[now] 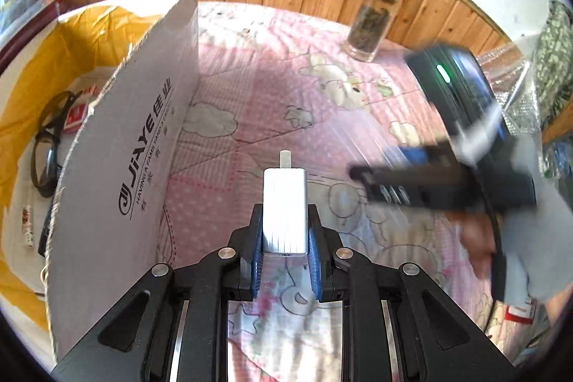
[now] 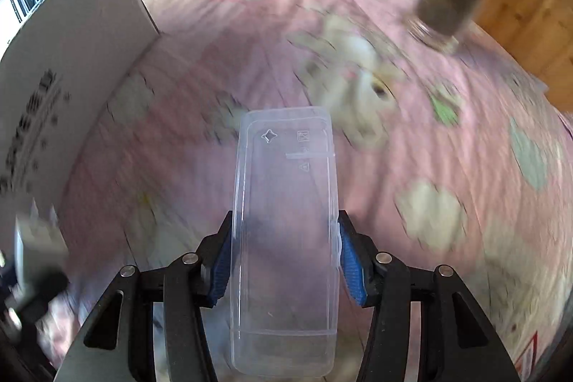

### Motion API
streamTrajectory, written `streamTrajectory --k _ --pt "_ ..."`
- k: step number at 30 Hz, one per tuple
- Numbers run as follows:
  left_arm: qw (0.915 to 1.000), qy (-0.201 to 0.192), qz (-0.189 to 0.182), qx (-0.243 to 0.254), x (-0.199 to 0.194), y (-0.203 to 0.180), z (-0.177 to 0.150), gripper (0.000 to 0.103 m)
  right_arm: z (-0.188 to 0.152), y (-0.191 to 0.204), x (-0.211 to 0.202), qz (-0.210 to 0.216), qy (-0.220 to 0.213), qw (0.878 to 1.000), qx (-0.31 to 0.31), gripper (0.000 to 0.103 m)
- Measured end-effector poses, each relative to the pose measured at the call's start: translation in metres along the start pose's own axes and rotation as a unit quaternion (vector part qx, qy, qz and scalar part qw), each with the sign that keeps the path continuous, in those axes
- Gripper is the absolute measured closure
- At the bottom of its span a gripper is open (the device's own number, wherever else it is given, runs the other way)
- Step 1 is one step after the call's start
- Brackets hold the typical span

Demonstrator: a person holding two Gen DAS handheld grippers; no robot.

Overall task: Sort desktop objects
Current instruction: 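Grasp the white charger plug with the left tool while the right tool grasps the clear plastic case, then carry the white charger and clear plastic case over the cardboard box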

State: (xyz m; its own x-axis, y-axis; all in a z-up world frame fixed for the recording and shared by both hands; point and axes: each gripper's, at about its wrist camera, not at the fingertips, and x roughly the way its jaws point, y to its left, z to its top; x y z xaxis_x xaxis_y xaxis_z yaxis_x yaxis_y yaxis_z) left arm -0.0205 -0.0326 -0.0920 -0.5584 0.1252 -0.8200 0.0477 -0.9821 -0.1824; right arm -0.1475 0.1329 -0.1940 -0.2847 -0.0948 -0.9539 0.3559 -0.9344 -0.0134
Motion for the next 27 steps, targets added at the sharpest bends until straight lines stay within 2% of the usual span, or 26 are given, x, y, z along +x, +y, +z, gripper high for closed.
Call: streamTrajectory --k 3,9,19,27 --pt "0.9999 -0.009 -0.002 0.010 -0.003 -0.014 0.006 0.083 -0.035 -0.007 -0.011 -0.019 0.006 1.000 -0.008 0.050" --pt "0.9996 -0.022 -0.009 0.013 -0.027 -0.018 -0.004 0.083 -0.086 0.012 -0.029 -0.053 0.013 0.997 -0.057 0.050" --pt "0.9991 -0.042 -0.008 0.000 -0.055 -0.005 -0.008 0.082 -0.115 0.065 -0.071 -0.051 -0.045 0.993 -0.092 0.050" --pt "0.9988 -0.047 -0.008 -0.011 -0.067 0.008 -0.010 0.082 -0.128 0.092 -0.088 -0.051 -0.076 0.990 -0.111 0.050"
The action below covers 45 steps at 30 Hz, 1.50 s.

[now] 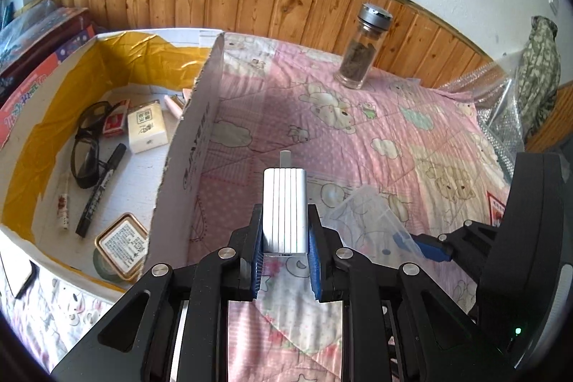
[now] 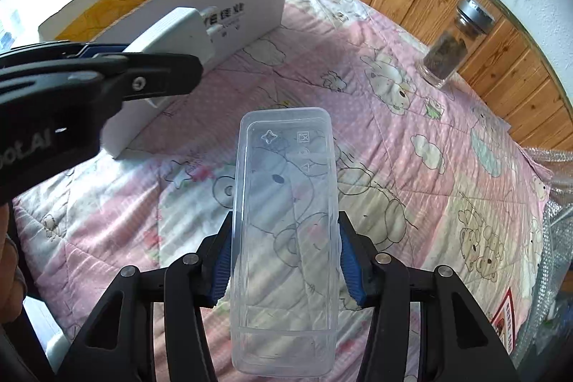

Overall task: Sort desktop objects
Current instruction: 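Carry the white charger and clear plastic case over the cardboard box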

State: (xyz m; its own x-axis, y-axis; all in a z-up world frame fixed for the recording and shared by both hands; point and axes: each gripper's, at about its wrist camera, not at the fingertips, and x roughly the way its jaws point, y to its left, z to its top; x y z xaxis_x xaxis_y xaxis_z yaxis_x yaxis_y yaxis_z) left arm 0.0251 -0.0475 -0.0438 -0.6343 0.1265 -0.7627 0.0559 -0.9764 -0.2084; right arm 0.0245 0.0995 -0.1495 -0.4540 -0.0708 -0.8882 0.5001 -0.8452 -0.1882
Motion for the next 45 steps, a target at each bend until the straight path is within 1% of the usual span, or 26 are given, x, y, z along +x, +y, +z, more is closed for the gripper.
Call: streamTrajectory --k 10,15,24,29,33,35,41,45 --pt "0.9998 -0.020 0.004 0.007 -0.027 0.013 0.012 0.082 0.001 0.023 -0.019 0.012 -0.030 0.999 -0.011 0.050" --pt "0.9991 -0.031 0.017 0.023 -0.039 0.023 0.023 0.082 0.003 0.029 -0.027 0.016 -0.042 0.999 -0.008 0.050" --pt "0.9989 -0.033 0.029 0.018 -0.044 0.053 0.042 0.082 0.012 0.042 -0.038 0.022 -0.059 0.998 -0.010 0.050" --pt "0.9994 -0.026 0.023 0.004 -0.041 0.074 0.052 0.082 0.017 0.053 -0.043 0.027 -0.067 0.997 -0.016 0.050" --pt "0.9996 -0.012 0.013 -0.020 -0.033 0.092 0.058 0.082 0.026 0.060 -0.054 0.036 -0.080 0.996 -0.017 0.050" --pt "0.9995 -0.008 0.016 -0.025 -0.030 0.101 0.060 0.082 0.032 0.063 -0.060 0.042 -0.088 0.995 -0.015 0.050" --pt "0.9994 -0.011 0.018 -0.028 -0.030 0.120 0.065 0.082 0.055 0.069 -0.077 0.059 -0.113 0.992 -0.009 0.050" --pt "0.9991 -0.015 0.019 -0.033 -0.031 0.135 0.070 0.082 0.070 0.074 -0.086 0.063 -0.125 0.990 -0.014 0.050"
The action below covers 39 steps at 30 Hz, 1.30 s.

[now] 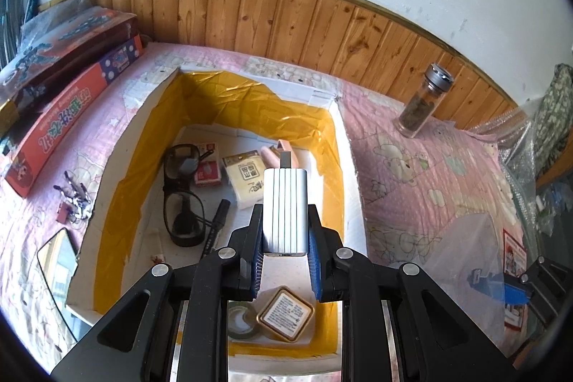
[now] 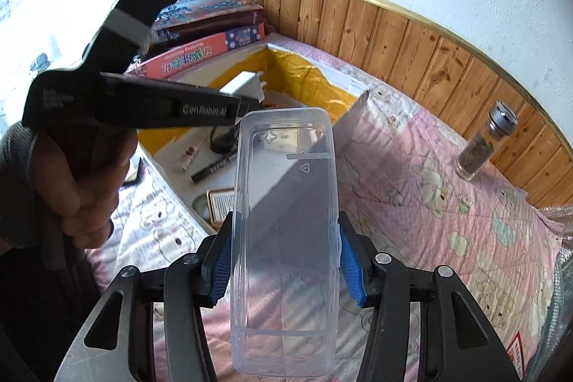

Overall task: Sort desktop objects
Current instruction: 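Carry the white charger and clear plastic case over the cardboard box, then open the left tool dropping the charger while the right tool releases the clear case inside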

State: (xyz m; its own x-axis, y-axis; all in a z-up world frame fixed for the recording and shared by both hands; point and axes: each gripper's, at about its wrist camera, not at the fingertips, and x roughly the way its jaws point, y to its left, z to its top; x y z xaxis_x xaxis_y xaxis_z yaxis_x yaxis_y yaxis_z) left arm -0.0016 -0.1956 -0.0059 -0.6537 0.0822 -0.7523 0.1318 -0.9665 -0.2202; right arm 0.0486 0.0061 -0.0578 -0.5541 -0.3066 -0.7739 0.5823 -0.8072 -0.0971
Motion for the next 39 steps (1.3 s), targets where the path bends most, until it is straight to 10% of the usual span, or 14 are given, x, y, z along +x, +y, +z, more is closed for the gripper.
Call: streamTrajectory --k 39 --pt "0.9878 0.141 -0.034 -0.058 0.079 0.061 0.001 0.082 0.128 -0.005 0.139 0.023 0.064 0.998 -0.001 0.050"
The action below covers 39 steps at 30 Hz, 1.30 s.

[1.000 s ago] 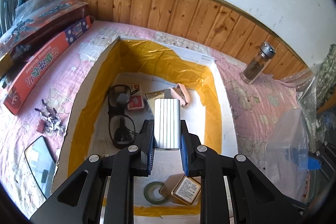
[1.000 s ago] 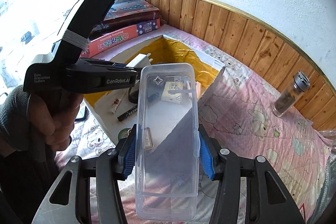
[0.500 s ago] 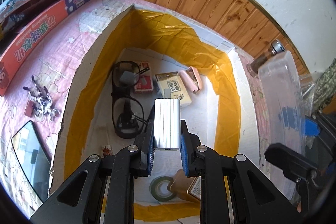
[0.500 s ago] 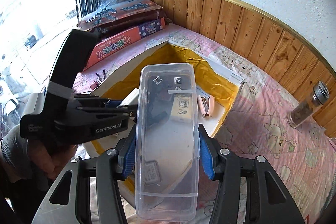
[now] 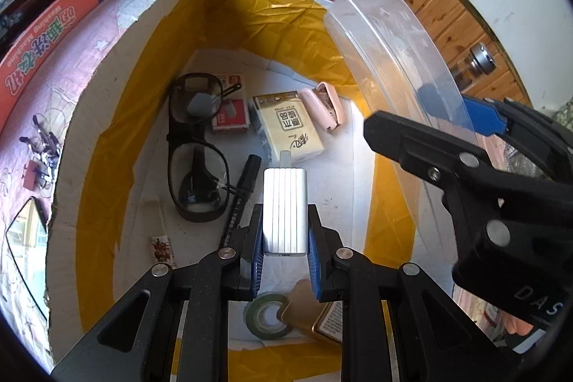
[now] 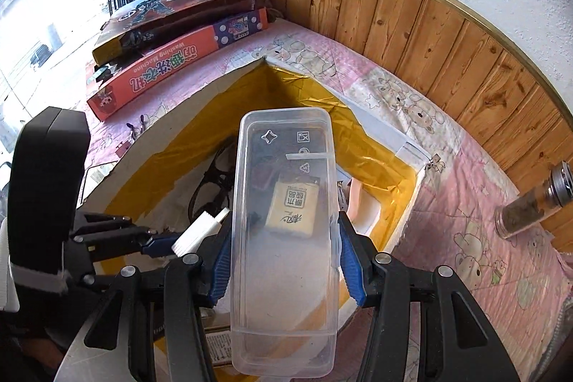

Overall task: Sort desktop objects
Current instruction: 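Open the left tool dropping the charger while the right tool releases the clear case inside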

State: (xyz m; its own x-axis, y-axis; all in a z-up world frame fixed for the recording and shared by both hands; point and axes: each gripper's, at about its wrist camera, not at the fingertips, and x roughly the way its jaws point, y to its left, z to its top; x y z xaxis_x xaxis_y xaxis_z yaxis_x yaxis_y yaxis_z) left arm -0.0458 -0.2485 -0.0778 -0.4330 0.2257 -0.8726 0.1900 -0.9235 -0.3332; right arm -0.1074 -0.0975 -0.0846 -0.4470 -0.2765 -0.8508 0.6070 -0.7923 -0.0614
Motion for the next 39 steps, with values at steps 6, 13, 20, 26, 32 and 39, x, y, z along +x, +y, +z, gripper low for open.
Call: streamTrajectory --k 6,13,20,26,32,39 --pt "0.9998 0.015 -0.007 -0.006 0.004 0.001 0.001 0.082 0.016 -0.005 0.023 -0.006 0.018 1.000 0.004 0.050" --pt "0.9990 0.038 -0.024 -0.004 0.011 -0.007 -0.002 0.082 0.030 -0.011 0.049 -0.004 0.045 0.999 0.010 0.050" --pt "0.9983 0.051 -0.026 0.000 0.014 -0.016 -0.004 0.082 0.039 -0.012 0.075 0.006 0.085 0.996 0.010 0.050" --pt "0.9942 0.077 -0.051 -0.054 0.022 -0.002 -0.002 0.082 0.043 -0.017 0.098 0.022 0.121 0.992 0.020 0.050" --pt "0.9880 0.098 -0.073 -0.095 0.028 0.011 0.001 0.082 0.041 -0.020 0.115 0.021 0.144 0.989 0.016 0.050" --pt "0.9854 0.109 -0.073 -0.109 0.030 0.014 0.006 0.067 0.037 -0.020 0.117 0.022 0.156 0.987 0.019 0.049"
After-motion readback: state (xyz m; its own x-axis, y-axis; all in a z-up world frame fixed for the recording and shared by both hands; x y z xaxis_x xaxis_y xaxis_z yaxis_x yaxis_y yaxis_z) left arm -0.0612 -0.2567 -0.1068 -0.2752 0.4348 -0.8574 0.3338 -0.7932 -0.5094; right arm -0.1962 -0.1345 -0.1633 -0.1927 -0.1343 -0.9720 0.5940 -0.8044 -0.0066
